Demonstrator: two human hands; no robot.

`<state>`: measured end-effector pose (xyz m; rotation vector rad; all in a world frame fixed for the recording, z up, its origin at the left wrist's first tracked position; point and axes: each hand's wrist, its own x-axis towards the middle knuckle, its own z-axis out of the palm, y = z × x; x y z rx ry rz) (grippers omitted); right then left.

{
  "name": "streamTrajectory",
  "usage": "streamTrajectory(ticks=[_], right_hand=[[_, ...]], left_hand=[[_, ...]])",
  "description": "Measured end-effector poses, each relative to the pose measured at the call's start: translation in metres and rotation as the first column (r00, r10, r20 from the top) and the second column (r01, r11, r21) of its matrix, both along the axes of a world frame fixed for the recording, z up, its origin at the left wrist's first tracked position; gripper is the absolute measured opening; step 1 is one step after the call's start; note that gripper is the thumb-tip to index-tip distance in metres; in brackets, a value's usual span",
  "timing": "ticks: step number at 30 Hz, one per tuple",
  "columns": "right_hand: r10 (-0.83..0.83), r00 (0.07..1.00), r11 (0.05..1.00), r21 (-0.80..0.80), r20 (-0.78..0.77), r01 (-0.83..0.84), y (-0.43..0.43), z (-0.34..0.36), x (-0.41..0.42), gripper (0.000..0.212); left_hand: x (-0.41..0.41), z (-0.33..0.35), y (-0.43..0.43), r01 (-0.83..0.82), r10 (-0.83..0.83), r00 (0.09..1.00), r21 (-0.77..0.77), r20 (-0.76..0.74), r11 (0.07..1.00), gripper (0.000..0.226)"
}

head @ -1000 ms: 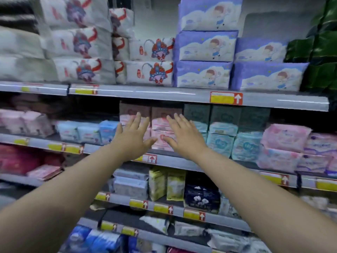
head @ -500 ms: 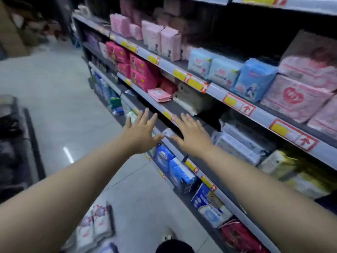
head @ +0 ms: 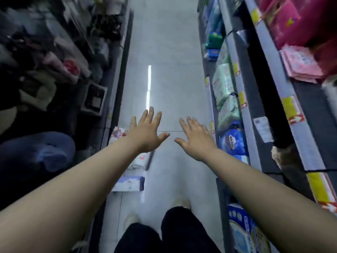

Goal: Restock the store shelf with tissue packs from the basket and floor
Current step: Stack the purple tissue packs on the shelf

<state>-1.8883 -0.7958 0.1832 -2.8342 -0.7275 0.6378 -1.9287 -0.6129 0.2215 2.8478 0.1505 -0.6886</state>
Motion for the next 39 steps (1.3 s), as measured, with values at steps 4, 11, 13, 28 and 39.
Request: streamTrajectory(ticks=[4,11,13,28,39], right_hand=[[0.12,0.988,0.992,-0.014,-0.093,-0.122,0.045,-0.067,0.0,0.074],[0.221,0.945,0.969,-0.055,-0.24,-0.241,0.125,-0.218,-0.04,0.074],[0.231,0.93,0.962,-0.075,-0.286,-0.262,0.144,-0.266,-0.058,0.074],[-0.239,0.774,0.964,-0.048,-0.586,0.262,0.215,-0.592,-0.17,0.049],[-0.538,0.395,0.702,-0.137,-0.744,0.699,0.218,-0.65,-0.174,0.059]], left_hand=[[-0.012,-0.072,0.042,-0.127,0.124,0.988,-0.026,-0.094,0.992,0.079],[-0.07,-0.235,0.127,-0.276,0.264,0.921,-0.002,-0.287,0.961,0.08],[-0.093,-0.288,0.148,-0.327,0.304,0.888,-0.009,-0.346,0.945,0.081],[-0.223,-0.626,0.225,-0.656,0.566,0.682,-0.046,-0.463,0.753,0.096],[-0.232,-0.682,0.219,-0.975,0.868,0.181,-0.202,-0.462,0.096,0.06]])
